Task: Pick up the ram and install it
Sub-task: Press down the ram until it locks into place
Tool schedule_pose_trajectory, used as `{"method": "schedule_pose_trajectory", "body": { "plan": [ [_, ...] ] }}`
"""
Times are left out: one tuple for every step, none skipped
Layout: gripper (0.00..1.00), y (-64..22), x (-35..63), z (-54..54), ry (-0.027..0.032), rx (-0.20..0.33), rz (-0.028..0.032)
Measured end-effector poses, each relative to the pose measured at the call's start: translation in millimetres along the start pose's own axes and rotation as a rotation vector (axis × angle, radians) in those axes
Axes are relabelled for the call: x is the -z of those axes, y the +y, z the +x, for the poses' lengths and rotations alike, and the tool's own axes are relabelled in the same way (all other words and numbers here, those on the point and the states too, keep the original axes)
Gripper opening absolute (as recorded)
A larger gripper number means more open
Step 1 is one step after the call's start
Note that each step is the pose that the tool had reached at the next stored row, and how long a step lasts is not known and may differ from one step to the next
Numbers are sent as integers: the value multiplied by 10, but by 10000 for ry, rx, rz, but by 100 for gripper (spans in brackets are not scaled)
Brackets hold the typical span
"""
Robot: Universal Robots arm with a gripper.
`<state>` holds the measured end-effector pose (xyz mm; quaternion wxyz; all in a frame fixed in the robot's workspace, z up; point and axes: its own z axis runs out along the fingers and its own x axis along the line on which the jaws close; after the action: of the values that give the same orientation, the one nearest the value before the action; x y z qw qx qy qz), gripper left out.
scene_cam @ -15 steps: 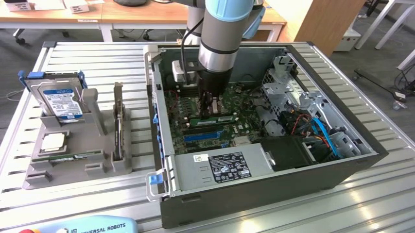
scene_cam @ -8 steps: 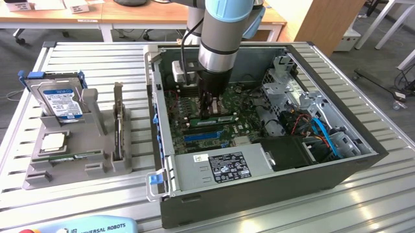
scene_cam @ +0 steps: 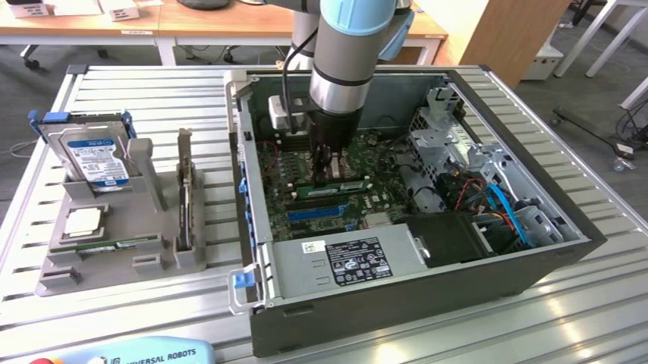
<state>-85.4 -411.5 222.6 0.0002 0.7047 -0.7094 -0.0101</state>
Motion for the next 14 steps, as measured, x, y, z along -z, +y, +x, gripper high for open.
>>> {"method": "schedule_pose_trajectory", "body": {
  "plan": [
    [10,0,0,0,1,0,0],
    [10,0,0,0,1,0,0],
    [10,0,0,0,1,0,0],
    [10,0,0,0,1,0,0],
    [10,0,-1,0,0,0,1],
    [10,0,-1,0,0,0,0],
    [10,0,-1,0,0,0,1],
    [10,0,-1,0,0,0,1],
    [10,0,0,0,0,0,0],
    [10,0,-1,0,0,0,0],
    [10,0,-1,0,0,0,1],
    [10,0,-1,0,0,0,0],
    [10,0,-1,0,1,0,0],
    [10,0,-1,0,1,0,0]
  ]
}}
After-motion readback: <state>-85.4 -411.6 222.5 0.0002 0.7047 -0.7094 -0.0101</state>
